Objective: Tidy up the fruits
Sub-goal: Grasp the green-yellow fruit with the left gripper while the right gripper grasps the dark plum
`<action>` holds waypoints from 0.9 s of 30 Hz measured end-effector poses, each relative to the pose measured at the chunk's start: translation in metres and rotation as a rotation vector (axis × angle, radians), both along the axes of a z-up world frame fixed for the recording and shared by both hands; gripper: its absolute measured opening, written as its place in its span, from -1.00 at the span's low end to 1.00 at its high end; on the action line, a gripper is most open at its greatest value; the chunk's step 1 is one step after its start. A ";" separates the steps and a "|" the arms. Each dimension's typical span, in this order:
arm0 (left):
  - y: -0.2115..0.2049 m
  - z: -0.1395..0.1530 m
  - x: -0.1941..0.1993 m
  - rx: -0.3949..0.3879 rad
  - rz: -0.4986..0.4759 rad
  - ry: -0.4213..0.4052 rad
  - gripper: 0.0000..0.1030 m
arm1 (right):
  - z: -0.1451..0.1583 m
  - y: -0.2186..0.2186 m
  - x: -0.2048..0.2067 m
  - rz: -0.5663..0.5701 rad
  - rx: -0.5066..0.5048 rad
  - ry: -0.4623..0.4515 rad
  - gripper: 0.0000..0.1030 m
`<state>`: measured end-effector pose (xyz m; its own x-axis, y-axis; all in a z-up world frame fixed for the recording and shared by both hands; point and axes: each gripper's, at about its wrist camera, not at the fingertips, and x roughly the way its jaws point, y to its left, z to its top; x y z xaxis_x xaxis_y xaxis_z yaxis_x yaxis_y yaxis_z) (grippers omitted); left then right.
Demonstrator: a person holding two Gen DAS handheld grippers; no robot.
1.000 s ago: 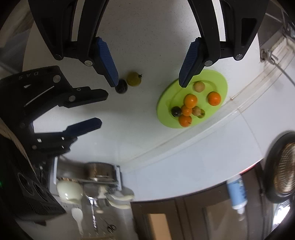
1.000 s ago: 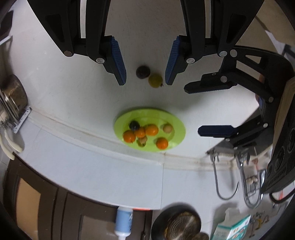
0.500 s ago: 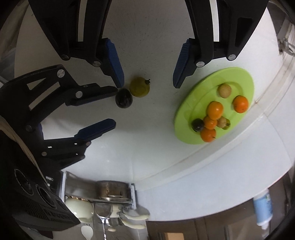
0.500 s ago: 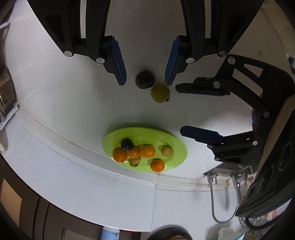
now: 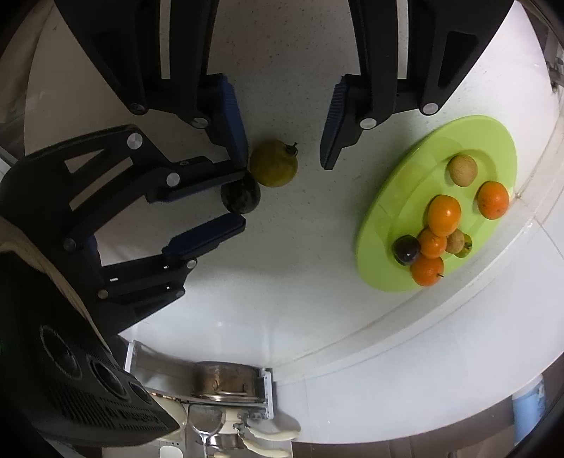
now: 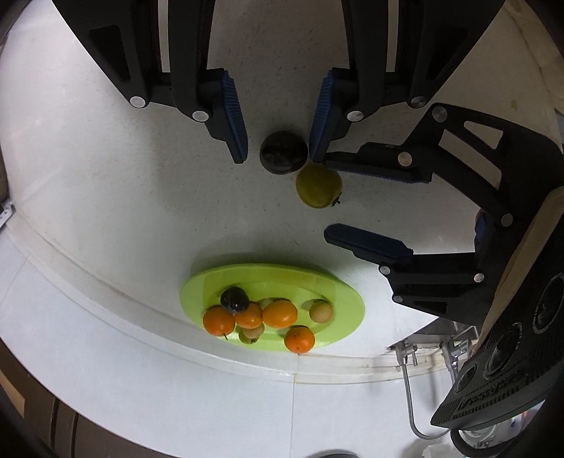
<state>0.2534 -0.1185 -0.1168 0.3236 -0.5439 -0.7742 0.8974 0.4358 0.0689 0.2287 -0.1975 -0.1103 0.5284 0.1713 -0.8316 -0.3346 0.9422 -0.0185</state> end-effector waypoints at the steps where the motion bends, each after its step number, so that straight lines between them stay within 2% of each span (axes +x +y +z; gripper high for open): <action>1: 0.000 -0.001 0.000 -0.001 0.000 0.008 -0.28 | 0.000 -0.001 0.001 0.001 0.006 0.002 -0.32; 4: 0.000 -0.003 0.001 0.002 -0.005 0.039 -0.47 | -0.001 0.000 0.001 0.012 0.020 0.008 -0.43; 14: 0.008 0.015 -0.004 -0.029 0.089 0.024 -0.47 | 0.002 -0.003 -0.004 -0.041 0.064 -0.009 -0.43; 27: 0.036 0.050 -0.019 -0.074 0.220 -0.012 -0.47 | 0.034 0.004 -0.019 -0.094 0.091 -0.091 -0.43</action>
<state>0.2345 -0.0827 -0.0664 0.4494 -0.5142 -0.7306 0.7797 0.6249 0.0398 0.2098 -0.1931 -0.0763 0.6180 0.1898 -0.7629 -0.2454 0.9685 0.0422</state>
